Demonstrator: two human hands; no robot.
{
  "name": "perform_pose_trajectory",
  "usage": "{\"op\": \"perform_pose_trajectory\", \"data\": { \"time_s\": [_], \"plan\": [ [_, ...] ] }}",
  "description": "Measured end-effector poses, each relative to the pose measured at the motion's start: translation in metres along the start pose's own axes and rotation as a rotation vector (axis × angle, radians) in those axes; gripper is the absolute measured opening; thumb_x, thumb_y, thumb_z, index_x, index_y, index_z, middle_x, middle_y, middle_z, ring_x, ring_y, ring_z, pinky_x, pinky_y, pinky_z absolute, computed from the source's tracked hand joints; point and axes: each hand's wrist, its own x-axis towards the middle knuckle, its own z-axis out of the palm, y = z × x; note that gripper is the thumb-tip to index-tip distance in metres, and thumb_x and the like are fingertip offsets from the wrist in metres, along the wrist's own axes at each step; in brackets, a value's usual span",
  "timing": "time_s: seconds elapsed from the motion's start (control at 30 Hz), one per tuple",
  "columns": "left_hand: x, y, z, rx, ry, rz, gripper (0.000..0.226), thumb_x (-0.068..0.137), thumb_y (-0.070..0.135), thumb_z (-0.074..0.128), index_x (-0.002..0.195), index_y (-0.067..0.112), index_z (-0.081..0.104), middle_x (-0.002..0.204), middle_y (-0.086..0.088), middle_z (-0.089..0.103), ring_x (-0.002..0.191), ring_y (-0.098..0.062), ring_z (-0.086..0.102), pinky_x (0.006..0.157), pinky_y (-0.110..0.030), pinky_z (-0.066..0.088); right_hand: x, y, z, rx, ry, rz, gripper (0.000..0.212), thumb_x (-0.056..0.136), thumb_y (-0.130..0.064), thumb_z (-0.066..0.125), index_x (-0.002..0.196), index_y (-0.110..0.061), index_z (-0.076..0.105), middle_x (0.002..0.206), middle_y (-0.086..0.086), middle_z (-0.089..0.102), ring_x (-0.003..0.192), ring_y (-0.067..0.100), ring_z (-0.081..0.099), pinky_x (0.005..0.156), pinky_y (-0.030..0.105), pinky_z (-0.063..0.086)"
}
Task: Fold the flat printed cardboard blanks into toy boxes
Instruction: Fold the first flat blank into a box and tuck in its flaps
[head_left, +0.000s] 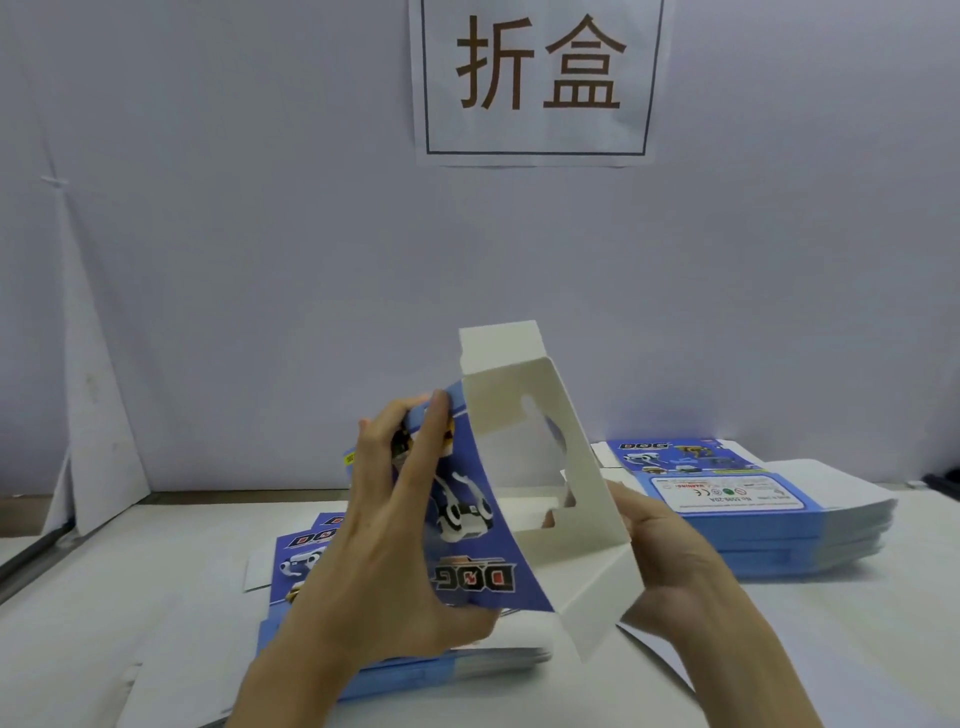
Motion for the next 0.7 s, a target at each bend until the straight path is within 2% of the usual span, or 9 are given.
{"op": "perform_pose_trajectory", "data": {
  "time_s": [0.03,0.07,0.17,0.23,0.37,0.43,0.5,0.57,0.7],
  "plan": [
    [-0.007,-0.011,-0.002,0.063,-0.009,0.099,0.124,0.05,0.041,0.092,0.145,0.024,0.015,0.128,0.002,0.028,0.124,-0.009,0.034,0.102,-0.007,0.036,-0.001,-0.002,-0.001,-0.012,0.01,-0.022,0.017,0.068,-0.017,0.071,0.07,0.0,0.074,0.064,0.012,0.067,0.053,0.026,0.066,0.055,0.037,0.058],
    [-0.014,-0.02,-0.005,0.108,-0.055,0.158,0.132,0.047,0.048,0.091,0.147,0.034,0.006,0.135,0.007,0.024,0.126,-0.007,0.034,0.099,-0.008,0.04,0.001,-0.004,-0.003,-0.044,0.043,-0.08,0.023,0.066,-0.019,0.072,0.082,-0.002,0.076,0.076,0.013,0.072,0.062,0.028,0.068,0.057,0.038,0.058],
    [-0.018,-0.027,-0.003,0.082,-0.051,0.21,0.123,0.056,0.058,0.077,0.152,0.035,0.003,0.147,0.001,0.017,0.135,-0.026,0.034,0.095,-0.054,0.05,0.006,-0.007,-0.01,-0.036,0.135,-0.16,0.052,0.056,-0.021,0.078,0.105,-0.005,0.071,0.095,0.014,0.071,0.079,0.032,0.067,0.072,0.04,0.055],
    [-0.019,-0.021,0.005,0.08,-0.047,0.242,0.117,0.058,0.059,0.075,0.152,0.028,0.012,0.148,-0.001,0.02,0.137,-0.022,0.029,0.097,-0.069,0.039,0.01,-0.001,-0.012,-0.044,0.13,-0.084,0.042,0.06,-0.021,0.076,0.098,-0.004,0.072,0.089,0.014,0.07,0.074,0.034,0.067,0.075,0.04,0.054],
    [-0.019,-0.016,0.003,0.048,-0.104,0.172,0.113,0.057,0.058,0.074,0.15,0.034,0.015,0.148,0.006,0.017,0.139,-0.021,0.024,0.098,-0.067,0.04,0.014,0.009,-0.01,-0.033,0.094,-0.002,0.031,0.07,-0.023,0.075,0.094,-0.003,0.074,0.103,0.018,0.07,0.087,0.037,0.068,0.09,0.051,0.049],
    [-0.019,-0.022,-0.005,0.052,-0.096,0.127,0.117,0.054,0.054,0.076,0.15,0.038,0.012,0.149,0.007,0.017,0.139,-0.021,0.027,0.099,-0.066,0.04,0.018,0.008,-0.012,-0.049,0.148,-0.182,0.041,0.071,-0.024,0.074,0.108,-0.006,0.071,0.106,0.015,0.072,0.091,0.033,0.07,0.086,0.05,0.055],
    [-0.018,-0.027,-0.011,0.042,-0.107,0.107,0.12,0.052,0.051,0.079,0.15,0.039,0.011,0.15,0.008,0.019,0.139,-0.024,0.028,0.099,-0.066,0.039,0.019,0.003,-0.016,-0.139,0.291,-0.479,0.044,0.074,-0.022,0.072,0.116,-0.013,0.064,0.095,0.006,0.075,0.081,0.021,0.071,0.07,0.039,0.059],
    [-0.018,-0.029,-0.013,0.036,-0.116,0.102,0.119,0.052,0.051,0.079,0.15,0.038,0.012,0.15,0.008,0.021,0.139,-0.024,0.029,0.1,-0.065,0.039,0.015,0.0,-0.018,-0.288,0.334,-0.733,0.036,0.08,-0.018,0.07,0.116,-0.021,0.065,0.095,0.001,0.076,0.081,0.014,0.072,0.063,0.03,0.059],
    [-0.017,-0.031,-0.014,0.096,-0.116,0.115,0.118,0.052,0.051,0.08,0.15,0.034,0.017,0.148,0.005,0.027,0.133,-0.025,0.034,0.101,-0.057,0.043,0.008,-0.002,-0.017,-0.404,0.369,-0.952,0.03,0.083,-0.012,0.07,0.103,-0.034,0.071,0.09,-0.009,0.075,0.08,0.007,0.07,0.06,0.026,0.058]
  ]
}}
